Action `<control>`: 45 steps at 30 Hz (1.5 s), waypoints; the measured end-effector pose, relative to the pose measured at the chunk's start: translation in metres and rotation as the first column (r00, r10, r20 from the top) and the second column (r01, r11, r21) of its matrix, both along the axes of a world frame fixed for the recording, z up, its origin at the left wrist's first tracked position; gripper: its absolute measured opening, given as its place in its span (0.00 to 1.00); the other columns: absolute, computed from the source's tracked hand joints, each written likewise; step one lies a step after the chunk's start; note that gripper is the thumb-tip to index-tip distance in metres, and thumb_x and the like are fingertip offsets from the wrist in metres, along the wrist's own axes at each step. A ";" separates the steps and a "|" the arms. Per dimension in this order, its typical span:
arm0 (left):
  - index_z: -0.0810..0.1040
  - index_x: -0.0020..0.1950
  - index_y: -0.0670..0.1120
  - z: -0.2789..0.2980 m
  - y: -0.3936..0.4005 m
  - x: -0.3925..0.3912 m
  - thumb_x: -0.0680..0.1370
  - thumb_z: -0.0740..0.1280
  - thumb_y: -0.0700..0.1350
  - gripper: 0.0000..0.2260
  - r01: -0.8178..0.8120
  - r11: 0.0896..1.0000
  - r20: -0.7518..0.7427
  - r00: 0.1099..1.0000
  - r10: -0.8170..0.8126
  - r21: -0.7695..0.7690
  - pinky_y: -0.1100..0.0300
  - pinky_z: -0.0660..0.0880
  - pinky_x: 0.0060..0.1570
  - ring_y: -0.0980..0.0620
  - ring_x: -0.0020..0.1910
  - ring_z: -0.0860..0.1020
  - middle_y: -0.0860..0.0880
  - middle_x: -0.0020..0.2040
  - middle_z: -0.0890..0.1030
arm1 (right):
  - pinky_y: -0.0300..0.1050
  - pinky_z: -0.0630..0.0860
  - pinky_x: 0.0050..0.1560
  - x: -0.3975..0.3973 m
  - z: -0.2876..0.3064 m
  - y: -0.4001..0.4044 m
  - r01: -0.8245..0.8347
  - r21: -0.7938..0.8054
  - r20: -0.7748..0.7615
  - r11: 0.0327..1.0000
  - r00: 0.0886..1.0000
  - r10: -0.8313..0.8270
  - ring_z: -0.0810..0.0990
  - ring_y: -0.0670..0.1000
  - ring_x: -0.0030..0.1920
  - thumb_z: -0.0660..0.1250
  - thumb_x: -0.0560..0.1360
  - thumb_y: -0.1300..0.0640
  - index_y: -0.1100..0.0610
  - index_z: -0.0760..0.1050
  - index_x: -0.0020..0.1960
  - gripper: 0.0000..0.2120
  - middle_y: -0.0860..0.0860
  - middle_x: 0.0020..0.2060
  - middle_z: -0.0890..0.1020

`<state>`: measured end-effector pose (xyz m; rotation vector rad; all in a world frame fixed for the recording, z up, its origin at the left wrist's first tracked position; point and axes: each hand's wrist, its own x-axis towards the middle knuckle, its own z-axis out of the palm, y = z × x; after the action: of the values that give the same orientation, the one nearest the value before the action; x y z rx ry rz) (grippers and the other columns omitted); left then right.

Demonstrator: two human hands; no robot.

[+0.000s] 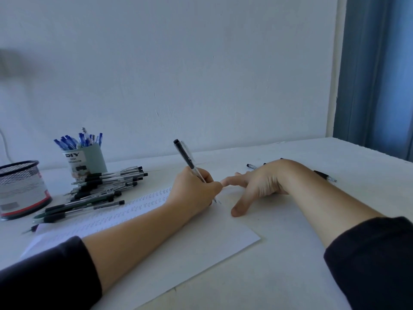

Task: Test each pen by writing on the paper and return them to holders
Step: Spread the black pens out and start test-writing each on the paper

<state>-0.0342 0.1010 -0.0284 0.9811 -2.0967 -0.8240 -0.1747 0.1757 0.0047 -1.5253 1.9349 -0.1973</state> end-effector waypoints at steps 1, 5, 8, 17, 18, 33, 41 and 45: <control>0.73 0.28 0.44 0.000 -0.001 0.001 0.69 0.66 0.40 0.10 0.001 1.000 -0.017 1.000 -0.001 0.017 0.66 0.64 0.25 0.57 0.19 0.67 0.50 0.22 0.74 | 0.52 0.63 0.69 0.000 0.000 0.000 0.002 0.000 0.001 1.000 1.000 -0.002 0.57 0.55 0.74 0.74 0.70 0.49 0.32 0.63 0.67 0.32 0.47 0.74 0.55; 0.71 0.28 0.43 0.001 -0.004 0.003 0.73 0.64 0.38 0.12 0.047 0.986 -0.173 0.985 -0.019 0.157 0.64 0.61 0.25 0.54 0.20 0.65 0.46 0.23 0.75 | 0.52 0.62 0.71 -0.002 -0.003 -0.002 0.004 0.011 0.013 1.000 1.000 -0.004 0.56 0.53 0.74 0.74 0.69 0.48 0.29 0.62 0.66 0.33 0.45 0.74 0.52; 0.69 0.32 0.44 0.003 -0.002 0.002 0.79 0.61 0.49 0.17 0.087 0.980 -0.228 0.973 -0.045 0.177 0.65 0.61 0.22 0.53 0.19 0.65 0.45 0.25 0.76 | 0.48 0.60 0.70 -0.003 -0.002 -0.002 0.003 0.019 -0.003 1.000 1.000 -0.003 0.53 0.51 0.75 0.74 0.69 0.48 0.28 0.61 0.66 0.34 0.44 0.75 0.49; 0.74 0.30 0.43 0.002 -0.001 0.006 0.70 0.65 0.36 0.08 0.111 0.978 -0.142 0.986 -0.086 0.179 0.66 0.61 0.22 0.54 0.20 0.66 0.46 0.25 0.77 | 0.50 0.61 0.70 0.000 0.000 0.000 0.004 -0.006 0.003 1.000 1.000 -0.004 0.55 0.52 0.75 0.73 0.70 0.49 0.30 0.63 0.66 0.31 0.44 0.74 0.54; 0.74 0.30 0.43 0.002 -0.001 0.006 0.70 0.65 0.37 0.08 0.104 0.981 -0.132 0.988 -0.082 0.166 0.65 0.61 0.23 0.55 0.20 0.65 0.46 0.25 0.77 | 0.51 0.62 0.70 0.000 -0.001 0.000 0.008 -0.009 0.005 1.000 1.000 -0.008 0.56 0.52 0.74 0.74 0.70 0.49 0.30 0.63 0.66 0.31 0.44 0.73 0.55; 0.73 0.26 0.44 0.000 0.001 0.005 0.68 0.66 0.42 0.10 0.051 0.996 -0.040 0.998 -0.048 0.070 0.65 0.64 0.27 0.56 0.20 0.65 0.49 0.21 0.75 | 0.49 0.54 0.73 -0.004 -0.005 -0.003 -0.004 -0.005 0.004 1.000 1.000 0.004 0.44 0.50 0.77 0.74 0.68 0.47 0.28 0.59 0.67 0.35 0.46 0.77 0.43; 0.73 0.27 0.44 0.002 0.003 0.005 0.68 0.66 0.42 0.10 0.044 0.997 -0.018 0.999 -0.043 0.058 0.65 0.63 0.26 0.56 0.20 0.65 0.49 0.22 0.74 | 0.49 0.54 0.72 -0.006 -0.006 -0.004 -0.013 -0.006 0.013 1.000 1.000 0.013 0.43 0.49 0.77 0.75 0.67 0.46 0.27 0.60 0.66 0.36 0.46 0.77 0.42; 0.72 0.25 0.44 0.001 0.003 0.004 0.68 0.66 0.41 0.11 0.040 0.998 -0.023 0.999 -0.039 0.058 0.65 0.64 0.27 0.55 0.20 0.66 0.49 0.21 0.74 | 0.50 0.55 0.72 -0.006 -0.007 -0.004 -0.006 -0.005 0.001 1.000 1.000 0.006 0.44 0.49 0.77 0.75 0.67 0.45 0.27 0.59 0.67 0.36 0.45 0.77 0.43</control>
<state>-0.0298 0.1038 -0.0271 0.9595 -2.0897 -0.9163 -0.1807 0.1716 -0.0019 -1.5341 1.9305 -0.2006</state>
